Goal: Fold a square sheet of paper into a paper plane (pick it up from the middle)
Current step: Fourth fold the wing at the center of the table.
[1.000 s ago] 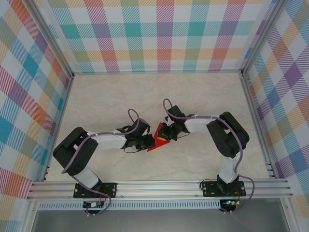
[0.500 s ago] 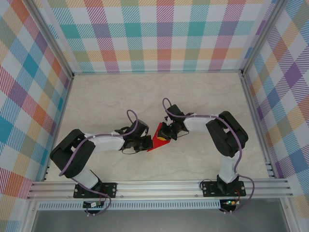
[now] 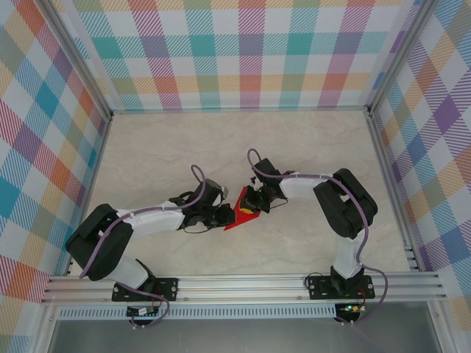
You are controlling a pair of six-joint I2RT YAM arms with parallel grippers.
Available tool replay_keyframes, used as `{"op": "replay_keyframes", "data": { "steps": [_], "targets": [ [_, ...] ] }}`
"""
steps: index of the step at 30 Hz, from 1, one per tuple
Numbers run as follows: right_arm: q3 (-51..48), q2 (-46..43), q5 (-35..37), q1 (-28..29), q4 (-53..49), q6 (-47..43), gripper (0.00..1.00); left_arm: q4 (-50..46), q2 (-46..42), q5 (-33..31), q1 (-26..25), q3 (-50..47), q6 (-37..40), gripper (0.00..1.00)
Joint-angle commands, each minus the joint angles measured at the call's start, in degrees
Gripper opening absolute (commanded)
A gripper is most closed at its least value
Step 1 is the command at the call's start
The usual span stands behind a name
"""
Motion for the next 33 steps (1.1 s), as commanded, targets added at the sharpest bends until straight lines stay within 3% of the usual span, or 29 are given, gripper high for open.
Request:
{"op": "replay_keyframes", "data": {
  "steps": [1, 14, 33],
  "targets": [
    [-2.5, 5.8, 9.1, -0.2, -7.3, 0.1, 0.09, 0.3, 2.4, 1.7, -0.6, -0.3, -0.4, 0.12],
    [-2.5, 6.2, 9.5, -0.2, -8.1, 0.0, 0.09, -4.7, 4.5, -3.7, -0.6, 0.5, -0.3, 0.12],
    [-1.6, 7.5, 11.5, -0.2, -11.1, -0.4, 0.09, -6.7, 2.9, -5.4, 0.6, -2.7, -0.7, 0.11]
  ]
}}
